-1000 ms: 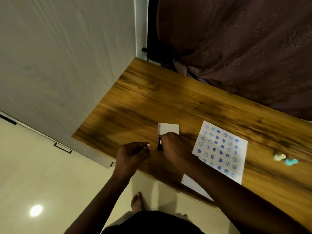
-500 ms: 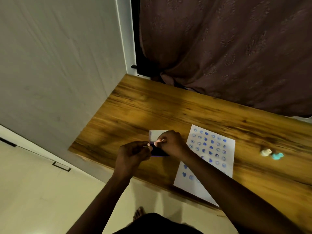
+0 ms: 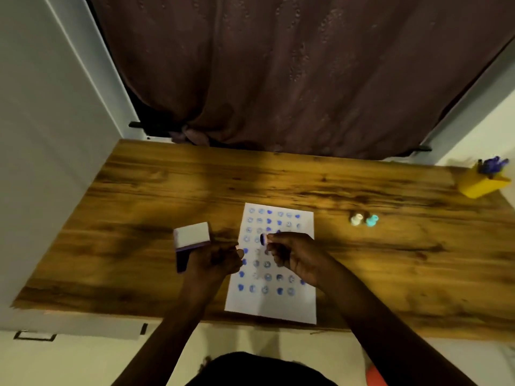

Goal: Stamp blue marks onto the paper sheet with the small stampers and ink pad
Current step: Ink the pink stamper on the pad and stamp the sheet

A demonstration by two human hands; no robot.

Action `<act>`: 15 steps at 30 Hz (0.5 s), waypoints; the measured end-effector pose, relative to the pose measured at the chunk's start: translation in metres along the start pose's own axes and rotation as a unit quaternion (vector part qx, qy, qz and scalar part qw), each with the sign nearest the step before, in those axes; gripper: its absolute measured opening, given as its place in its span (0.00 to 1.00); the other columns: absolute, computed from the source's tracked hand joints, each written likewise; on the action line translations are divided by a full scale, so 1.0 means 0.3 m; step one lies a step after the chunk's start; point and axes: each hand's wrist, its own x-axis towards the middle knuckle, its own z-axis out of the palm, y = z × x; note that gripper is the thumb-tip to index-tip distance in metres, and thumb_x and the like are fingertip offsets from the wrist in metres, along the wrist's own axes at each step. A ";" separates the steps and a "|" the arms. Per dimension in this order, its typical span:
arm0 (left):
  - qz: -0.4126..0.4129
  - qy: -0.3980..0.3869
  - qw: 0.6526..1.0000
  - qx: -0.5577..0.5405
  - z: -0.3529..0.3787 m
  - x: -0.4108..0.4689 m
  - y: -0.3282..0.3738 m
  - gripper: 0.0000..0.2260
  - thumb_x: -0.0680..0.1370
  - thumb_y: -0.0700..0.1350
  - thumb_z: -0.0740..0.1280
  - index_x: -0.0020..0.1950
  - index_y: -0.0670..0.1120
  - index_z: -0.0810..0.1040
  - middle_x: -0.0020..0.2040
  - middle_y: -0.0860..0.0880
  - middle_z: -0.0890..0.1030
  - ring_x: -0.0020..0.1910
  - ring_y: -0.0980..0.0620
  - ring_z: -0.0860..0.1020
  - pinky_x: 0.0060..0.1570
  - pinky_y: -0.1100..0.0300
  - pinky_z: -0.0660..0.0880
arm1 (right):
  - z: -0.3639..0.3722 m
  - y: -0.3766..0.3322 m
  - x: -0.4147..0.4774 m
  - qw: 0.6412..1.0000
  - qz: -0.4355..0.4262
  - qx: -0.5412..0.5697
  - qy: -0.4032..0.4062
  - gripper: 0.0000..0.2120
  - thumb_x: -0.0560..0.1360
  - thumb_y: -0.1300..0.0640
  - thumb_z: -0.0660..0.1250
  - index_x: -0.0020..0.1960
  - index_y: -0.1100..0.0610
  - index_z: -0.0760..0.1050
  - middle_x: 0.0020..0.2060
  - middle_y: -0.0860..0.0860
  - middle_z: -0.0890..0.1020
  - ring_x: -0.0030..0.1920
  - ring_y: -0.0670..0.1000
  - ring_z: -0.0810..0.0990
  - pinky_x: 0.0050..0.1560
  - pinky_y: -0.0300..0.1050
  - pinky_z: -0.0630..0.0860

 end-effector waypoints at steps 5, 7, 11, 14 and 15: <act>-0.051 -0.019 0.998 0.037 0.101 0.023 -0.054 0.10 0.73 0.37 0.77 0.50 0.49 0.86 0.44 0.47 0.90 0.45 0.43 0.88 0.44 0.54 0.86 | -0.190 0.034 -0.076 0.995 -0.055 -0.078 0.030 0.14 0.72 0.56 0.77 0.53 0.63 0.84 0.40 0.57 0.85 0.37 0.50 0.83 0.40 0.41 0.81; -0.061 -0.026 0.997 0.039 0.132 0.024 -0.067 0.10 0.73 0.36 0.77 0.50 0.48 0.86 0.42 0.47 0.90 0.45 0.43 0.88 0.43 0.55 0.86 | -0.240 0.065 -0.108 0.980 -0.075 -0.177 0.046 0.18 0.67 0.48 0.79 0.48 0.61 0.85 0.38 0.53 0.86 0.37 0.50 0.82 0.41 0.41 0.80; -0.060 -0.038 0.996 0.053 0.179 0.021 -0.084 0.09 0.73 0.38 0.78 0.50 0.49 0.87 0.43 0.46 0.89 0.44 0.44 0.88 0.45 0.54 0.86 | -0.304 0.140 -0.135 0.889 -0.124 -0.426 0.117 0.13 0.72 0.45 0.77 0.49 0.53 0.85 0.48 0.48 0.88 0.48 0.47 0.86 0.50 0.45 0.84; -0.074 -0.037 0.995 0.053 0.203 0.024 -0.097 0.10 0.73 0.37 0.77 0.52 0.46 0.86 0.44 0.44 0.89 0.45 0.43 0.88 0.45 0.52 0.85 | -0.312 0.180 -0.154 0.814 -0.126 -0.555 0.114 0.14 0.77 0.45 0.71 0.57 0.52 0.82 0.59 0.49 0.85 0.57 0.51 0.84 0.56 0.44 0.83; -0.075 -0.038 0.995 0.055 0.208 0.024 -0.099 0.10 0.73 0.36 0.77 0.52 0.46 0.86 0.44 0.45 0.89 0.45 0.43 0.88 0.46 0.52 0.85 | -0.306 0.189 -0.161 0.805 -0.119 -0.572 0.104 0.14 0.78 0.46 0.69 0.59 0.52 0.81 0.61 0.50 0.84 0.59 0.53 0.84 0.56 0.45 0.83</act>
